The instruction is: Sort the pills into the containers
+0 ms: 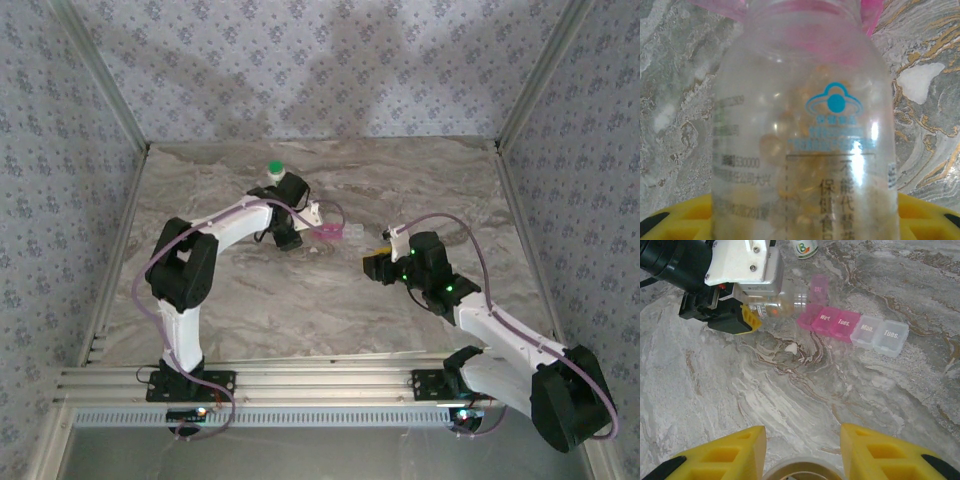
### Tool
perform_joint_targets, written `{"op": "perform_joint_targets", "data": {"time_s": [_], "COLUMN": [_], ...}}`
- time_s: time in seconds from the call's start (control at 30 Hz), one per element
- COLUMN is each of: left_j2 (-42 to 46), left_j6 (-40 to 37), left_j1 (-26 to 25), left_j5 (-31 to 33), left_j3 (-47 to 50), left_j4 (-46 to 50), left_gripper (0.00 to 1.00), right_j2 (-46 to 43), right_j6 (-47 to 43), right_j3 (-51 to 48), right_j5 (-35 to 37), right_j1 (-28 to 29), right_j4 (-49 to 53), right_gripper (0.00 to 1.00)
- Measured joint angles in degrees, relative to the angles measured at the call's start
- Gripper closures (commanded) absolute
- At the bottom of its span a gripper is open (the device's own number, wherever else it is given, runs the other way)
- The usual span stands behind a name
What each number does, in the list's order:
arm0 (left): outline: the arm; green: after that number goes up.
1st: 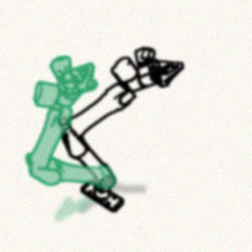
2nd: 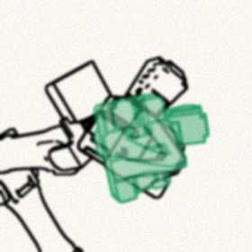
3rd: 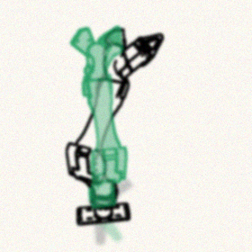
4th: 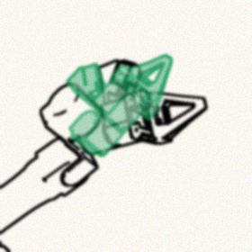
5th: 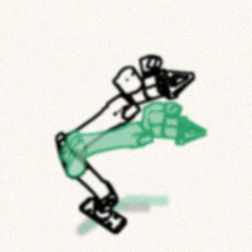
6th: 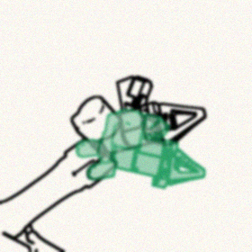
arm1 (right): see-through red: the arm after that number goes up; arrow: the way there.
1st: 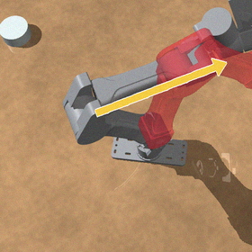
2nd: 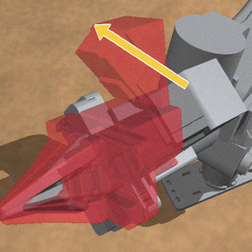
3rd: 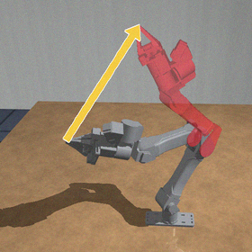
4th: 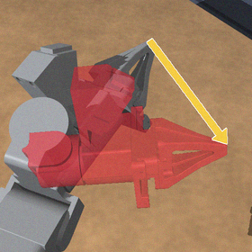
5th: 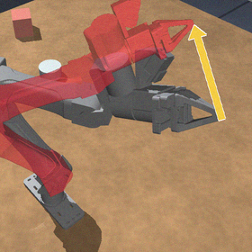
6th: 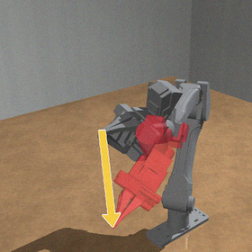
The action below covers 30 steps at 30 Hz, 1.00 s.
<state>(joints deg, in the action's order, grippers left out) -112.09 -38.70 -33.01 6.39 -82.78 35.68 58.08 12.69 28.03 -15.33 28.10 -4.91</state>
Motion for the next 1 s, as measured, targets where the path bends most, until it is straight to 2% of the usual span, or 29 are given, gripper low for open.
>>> {"op": "perform_joint_targets", "data": {"time_s": [0.53,1.0], "left_j2": [-3.58,-4.81], "left_j6": [-2.84,-5.57], "left_j1": [-1.31,-3.39], "left_j5": [3.04,7.82], "left_j3": [-6.6,-8.22], "left_j4": [7.26,9.27], "left_gripper": [1.0,1.0], "right_j2": [-0.02,-0.02], "right_j6": [0.0,0.02], "right_j3": [0.02,0.02], "right_j5": [-0.17,-0.55], "right_j1": [0.0,0.0], "right_j4": [0.0,0.0], "right_gripper": [1.0,1.0]}}
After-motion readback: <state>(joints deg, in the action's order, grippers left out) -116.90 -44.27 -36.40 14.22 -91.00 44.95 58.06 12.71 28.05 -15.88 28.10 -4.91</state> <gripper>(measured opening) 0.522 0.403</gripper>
